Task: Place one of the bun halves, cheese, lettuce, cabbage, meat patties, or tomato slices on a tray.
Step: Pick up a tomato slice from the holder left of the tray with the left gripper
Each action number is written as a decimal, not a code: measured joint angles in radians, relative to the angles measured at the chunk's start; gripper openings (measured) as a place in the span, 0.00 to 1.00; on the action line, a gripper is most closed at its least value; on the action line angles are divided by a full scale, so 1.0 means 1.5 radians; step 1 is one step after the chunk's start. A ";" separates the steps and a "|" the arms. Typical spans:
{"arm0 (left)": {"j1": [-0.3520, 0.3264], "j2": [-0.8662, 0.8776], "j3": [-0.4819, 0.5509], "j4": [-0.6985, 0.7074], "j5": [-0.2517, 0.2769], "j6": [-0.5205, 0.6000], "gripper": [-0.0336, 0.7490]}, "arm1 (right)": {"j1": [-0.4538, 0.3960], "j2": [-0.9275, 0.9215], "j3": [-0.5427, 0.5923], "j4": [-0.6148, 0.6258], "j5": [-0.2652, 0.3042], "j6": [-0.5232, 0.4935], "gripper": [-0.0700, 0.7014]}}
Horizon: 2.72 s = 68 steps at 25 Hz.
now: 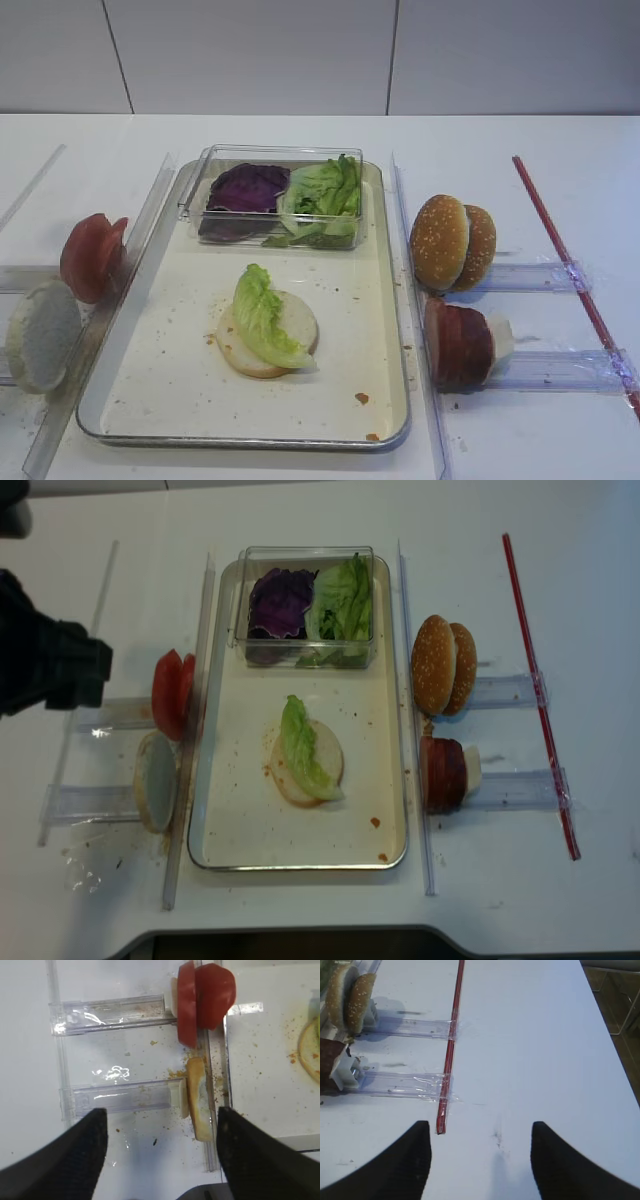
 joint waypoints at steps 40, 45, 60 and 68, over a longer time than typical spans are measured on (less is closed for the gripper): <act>-0.160 0.392 -0.206 0.051 -0.013 -0.078 0.61 | -0.001 0.000 0.000 0.000 0.000 0.000 0.68; -0.160 0.421 -0.206 0.053 -0.015 -0.078 0.61 | -0.001 0.000 0.000 0.000 0.000 -0.001 0.68; -0.163 0.455 -0.211 0.121 -0.019 -0.157 0.26 | -0.001 0.000 0.000 0.000 0.000 -0.001 0.68; -0.163 0.455 -0.213 0.131 -0.018 -0.162 0.12 | -0.001 0.000 0.000 0.000 0.000 -0.001 0.68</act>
